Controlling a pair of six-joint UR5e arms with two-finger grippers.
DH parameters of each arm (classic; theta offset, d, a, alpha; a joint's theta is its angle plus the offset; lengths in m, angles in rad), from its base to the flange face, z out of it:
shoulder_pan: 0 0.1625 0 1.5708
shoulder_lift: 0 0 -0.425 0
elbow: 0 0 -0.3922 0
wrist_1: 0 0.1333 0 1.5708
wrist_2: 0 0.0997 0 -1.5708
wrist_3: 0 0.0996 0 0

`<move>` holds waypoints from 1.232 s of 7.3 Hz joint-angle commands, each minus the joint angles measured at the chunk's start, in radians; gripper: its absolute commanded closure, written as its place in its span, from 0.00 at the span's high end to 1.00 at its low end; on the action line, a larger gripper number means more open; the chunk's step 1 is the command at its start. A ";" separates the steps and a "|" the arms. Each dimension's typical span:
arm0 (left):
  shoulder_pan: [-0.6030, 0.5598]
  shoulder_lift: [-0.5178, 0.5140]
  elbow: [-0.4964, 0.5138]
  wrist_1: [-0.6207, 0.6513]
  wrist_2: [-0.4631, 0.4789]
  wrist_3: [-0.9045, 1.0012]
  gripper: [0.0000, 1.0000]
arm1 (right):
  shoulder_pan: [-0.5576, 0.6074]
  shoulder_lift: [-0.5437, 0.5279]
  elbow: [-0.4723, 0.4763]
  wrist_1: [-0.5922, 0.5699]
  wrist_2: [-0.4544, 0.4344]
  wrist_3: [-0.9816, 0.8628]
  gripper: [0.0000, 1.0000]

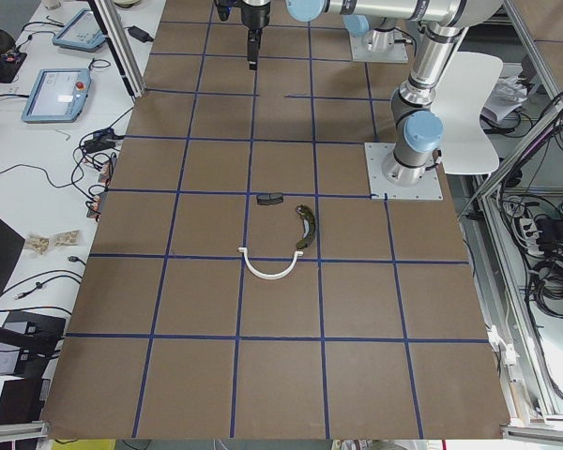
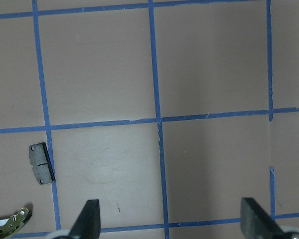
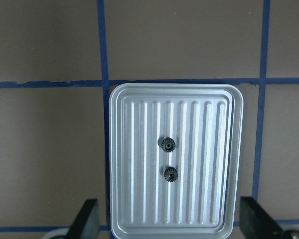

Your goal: Place bearing gear from tray to pile

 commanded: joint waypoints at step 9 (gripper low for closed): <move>0.000 0.000 0.000 0.000 0.000 0.001 1.00 | -0.102 0.126 0.340 -0.465 0.020 -0.179 0.88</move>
